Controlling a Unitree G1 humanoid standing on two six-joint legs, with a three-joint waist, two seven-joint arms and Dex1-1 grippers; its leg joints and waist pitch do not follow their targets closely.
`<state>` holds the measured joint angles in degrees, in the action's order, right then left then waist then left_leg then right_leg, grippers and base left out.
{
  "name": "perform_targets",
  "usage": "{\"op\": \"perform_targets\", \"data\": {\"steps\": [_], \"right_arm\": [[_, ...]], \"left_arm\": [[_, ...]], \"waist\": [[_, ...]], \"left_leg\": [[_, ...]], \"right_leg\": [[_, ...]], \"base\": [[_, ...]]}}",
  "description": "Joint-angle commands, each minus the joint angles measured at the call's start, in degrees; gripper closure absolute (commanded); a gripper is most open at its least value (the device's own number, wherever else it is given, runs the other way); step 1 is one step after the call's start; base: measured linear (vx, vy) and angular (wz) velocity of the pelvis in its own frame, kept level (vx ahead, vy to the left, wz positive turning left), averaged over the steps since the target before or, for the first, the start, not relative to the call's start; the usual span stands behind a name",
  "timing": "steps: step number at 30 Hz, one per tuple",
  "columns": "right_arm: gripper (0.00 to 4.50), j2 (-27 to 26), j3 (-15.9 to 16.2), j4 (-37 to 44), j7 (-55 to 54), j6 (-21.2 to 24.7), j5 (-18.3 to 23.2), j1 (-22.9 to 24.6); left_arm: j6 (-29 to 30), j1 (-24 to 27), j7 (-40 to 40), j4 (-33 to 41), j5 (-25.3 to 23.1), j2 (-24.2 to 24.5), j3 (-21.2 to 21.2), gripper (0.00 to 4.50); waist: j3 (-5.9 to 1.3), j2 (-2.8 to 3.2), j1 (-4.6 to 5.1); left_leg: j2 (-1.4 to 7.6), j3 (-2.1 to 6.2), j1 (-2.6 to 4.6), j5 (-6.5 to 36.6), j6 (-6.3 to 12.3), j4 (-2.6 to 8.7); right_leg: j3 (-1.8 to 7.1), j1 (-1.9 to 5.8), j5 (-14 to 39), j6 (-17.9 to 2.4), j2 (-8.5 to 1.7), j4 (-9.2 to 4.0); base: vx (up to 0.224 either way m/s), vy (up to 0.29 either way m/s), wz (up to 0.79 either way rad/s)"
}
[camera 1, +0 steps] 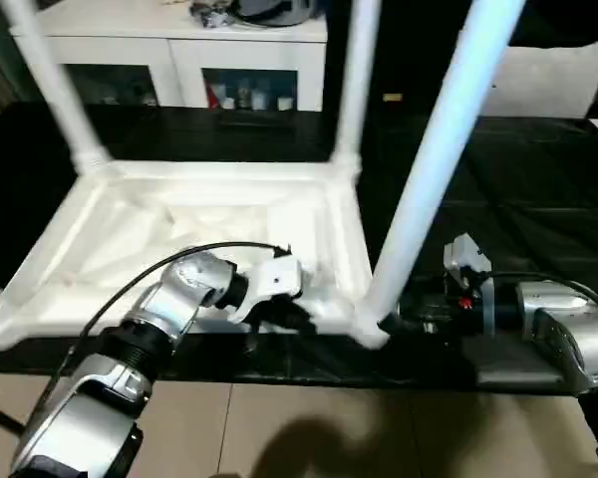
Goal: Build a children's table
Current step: Rotate leg to tighten
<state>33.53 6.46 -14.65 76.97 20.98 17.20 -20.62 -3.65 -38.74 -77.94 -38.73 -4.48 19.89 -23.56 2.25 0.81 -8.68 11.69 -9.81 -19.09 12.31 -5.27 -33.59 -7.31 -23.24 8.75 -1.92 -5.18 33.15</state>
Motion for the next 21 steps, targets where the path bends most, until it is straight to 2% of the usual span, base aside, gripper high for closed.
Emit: {"op": "perform_targets", "data": {"steps": [1,8,12,16,21], "right_arm": [[0.89,0.85,0.7,0.84,1.97,0.6,0.91,-1.03],[1.52,0.34,1.97,0.52,3.64,0.02,0.81,-1.04],[1.87,-0.5,2.18,-0.73,3.27,-0.82,0.56,-1.55],[2.31,-0.84,2.44,-0.74,3.33,-0.6,0.79,-1.43],[2.46,-0.91,2.73,1.25,3.97,0.86,1.76,0.19]], "left_arm": [[-1.0,-0.56,-3.16,-0.51,-1.16,0.54,-2.49,4.5],[-2.23,-0.92,-5.71,-1.16,-0.94,1.11,-2.85,4.5],[-2.33,-0.68,-6.15,-1.06,-0.91,0.96,-2.92,4.5],[-2.55,-0.6,-6.35,-1.23,-0.94,0.88,-2.97,4.5],[-1.51,-0.1,-6.11,-0.76,-0.47,0.45,-2.51,4.5]], "waist": [[-3.55,-0.28,0.09],[-3.59,-0.38,0.02],[-3.69,-0.24,0.01],[-3.68,-0.27,-0.01],[-3.64,-0.31,-0.03]], "left_leg": [[1.96,0.13,-0.42,7.04,4.82,3.63],[1.8,0.16,-0.55,6.84,4.29,3.63],[1.9,0.17,-0.49,6.78,3.99,3.59],[1.8,0.12,-0.53,6.71,4.0,3.57],[1.72,0.11,-0.55,6.75,4.05,3.57]], "right_leg": [[3.23,3.62,16.83,-8.95,-3.9,-3.66],[3.16,3.72,17.55,-8.32,-3.86,-3.69],[3.22,3.69,16.02,-9.1,-3.88,-3.46],[3.19,3.78,16.27,-8.99,-3.86,-3.53],[3.18,3.82,16.9,-8.43,-3.78,-3.63]], "base": [[0.0,0.0,0.0],[0.0,0.0,0.0],[0.0,0.0,0.0],[0.0,0.0,0.0],[0.0,0.0,0.0]]}}
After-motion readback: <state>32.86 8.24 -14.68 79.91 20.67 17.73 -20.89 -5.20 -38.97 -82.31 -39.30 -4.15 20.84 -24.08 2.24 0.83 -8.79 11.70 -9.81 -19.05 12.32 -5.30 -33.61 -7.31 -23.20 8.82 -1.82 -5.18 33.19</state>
